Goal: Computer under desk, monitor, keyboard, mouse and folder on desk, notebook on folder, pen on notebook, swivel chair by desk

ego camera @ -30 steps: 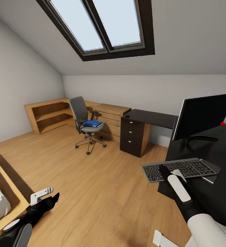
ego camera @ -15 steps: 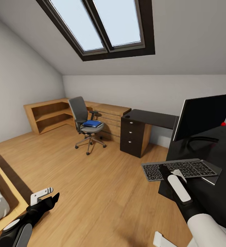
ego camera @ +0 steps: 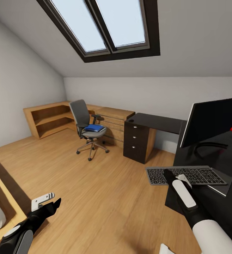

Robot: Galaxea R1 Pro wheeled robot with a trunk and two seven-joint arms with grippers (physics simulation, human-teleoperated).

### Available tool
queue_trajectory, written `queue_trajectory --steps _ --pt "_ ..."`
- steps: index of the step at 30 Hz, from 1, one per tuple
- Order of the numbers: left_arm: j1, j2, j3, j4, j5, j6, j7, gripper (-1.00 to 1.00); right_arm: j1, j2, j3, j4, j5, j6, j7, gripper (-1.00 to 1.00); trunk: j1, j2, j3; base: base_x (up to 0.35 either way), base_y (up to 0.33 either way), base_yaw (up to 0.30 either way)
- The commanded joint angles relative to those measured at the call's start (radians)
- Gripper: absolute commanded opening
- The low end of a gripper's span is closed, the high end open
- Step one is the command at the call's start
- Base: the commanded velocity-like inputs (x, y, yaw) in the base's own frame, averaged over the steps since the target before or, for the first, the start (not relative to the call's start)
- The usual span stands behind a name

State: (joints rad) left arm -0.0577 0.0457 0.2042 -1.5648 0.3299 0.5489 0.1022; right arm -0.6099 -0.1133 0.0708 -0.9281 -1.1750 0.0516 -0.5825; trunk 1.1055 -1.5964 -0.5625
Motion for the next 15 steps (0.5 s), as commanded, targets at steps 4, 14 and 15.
queue_trajectory --steps 4,14,15 --pt "-0.001 0.000 -0.001 -0.001 0.011 0.005 0.008 1.00 -0.001 -0.002 0.003 -0.002 -0.002 0.004 -0.007 1.00 0.000 -0.001 -0.001 0.006 0.000 0.000" --pt "-0.001 0.000 -0.002 -0.001 0.011 0.003 0.008 1.00 -0.001 -0.002 0.003 -0.002 -0.002 0.003 -0.007 1.00 0.000 -0.001 -0.001 0.126 0.000 0.000" --pt "-0.001 0.000 -0.002 -0.001 0.011 0.004 0.008 1.00 -0.001 -0.002 0.003 -0.002 -0.002 0.003 -0.007 1.00 0.000 -0.001 -0.001 0.052 0.000 0.000"
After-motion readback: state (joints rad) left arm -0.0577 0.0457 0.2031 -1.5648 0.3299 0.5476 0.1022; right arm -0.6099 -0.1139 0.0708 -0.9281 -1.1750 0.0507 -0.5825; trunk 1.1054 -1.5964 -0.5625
